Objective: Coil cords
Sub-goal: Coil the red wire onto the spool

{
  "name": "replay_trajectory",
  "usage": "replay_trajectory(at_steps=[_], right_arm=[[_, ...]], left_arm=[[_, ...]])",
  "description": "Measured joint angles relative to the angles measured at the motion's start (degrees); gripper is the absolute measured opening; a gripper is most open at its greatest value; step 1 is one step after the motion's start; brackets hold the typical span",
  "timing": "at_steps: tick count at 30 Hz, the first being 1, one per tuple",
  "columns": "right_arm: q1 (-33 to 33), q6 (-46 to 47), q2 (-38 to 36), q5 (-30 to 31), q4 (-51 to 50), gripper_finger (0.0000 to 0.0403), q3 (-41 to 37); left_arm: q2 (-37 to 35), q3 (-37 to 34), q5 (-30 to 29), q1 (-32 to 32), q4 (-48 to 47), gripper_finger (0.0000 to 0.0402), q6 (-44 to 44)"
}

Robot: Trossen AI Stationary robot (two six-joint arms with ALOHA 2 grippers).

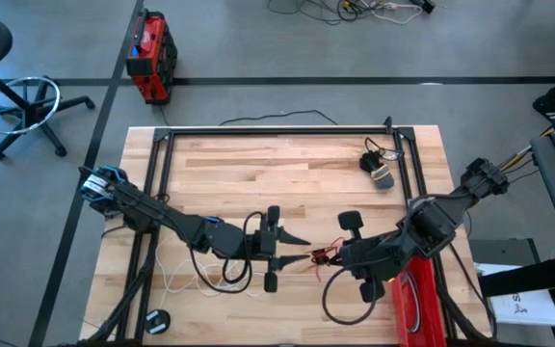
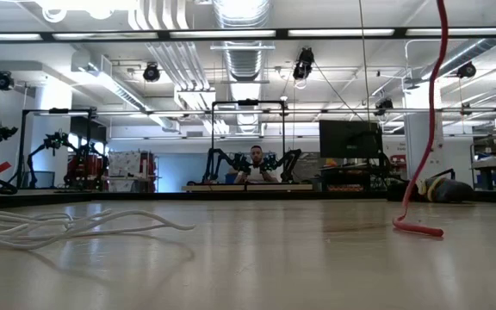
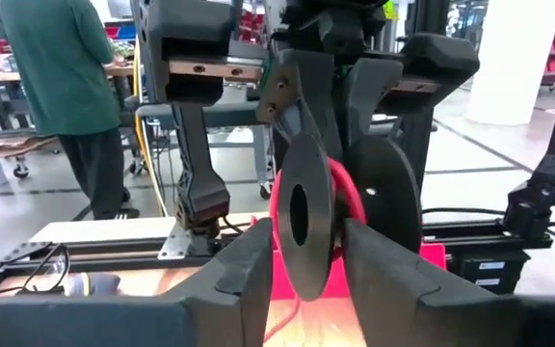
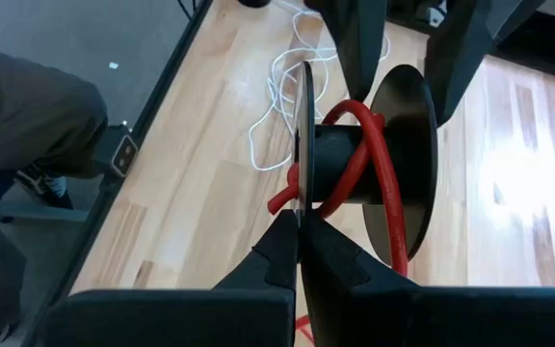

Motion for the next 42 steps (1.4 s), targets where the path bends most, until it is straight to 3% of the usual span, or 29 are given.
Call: replay_trajectory(at_steps=[6, 15, 24, 38, 42], right_arm=[[0.1, -2.2, -0.4, 0.9, 4.1, 0.0000, 0.0], [0.8, -7.1, -0.9, 1.6, 14.0, 0.0017, 0.0], [1.0, -15.2, -1.6, 2.7, 28.6, 0.0053, 0.0], [1.0, -13.5, -1.4, 4.4, 36.4, 0.0003, -0.1], [1.0, -13.6, -1.7, 5.1, 36.9, 0.0002, -0.1]], left_arm=[[0.0, -0.1, 0.1, -0.2, 3.2, 0.0011, 2.2], [0.0, -0.1, -5.2, -4.3, 14.6, 0.0001, 12.6], [0.0, -0.1, -5.8, -7.2, 25.7, 0.0001, 21.8], [-0.1, 0.0, -5.8, -7.9, 28.5, 0.0002, 28.0], [0.0, -0.1, -9.3, -7.9, 26.0, 0.0022, 29.4]])
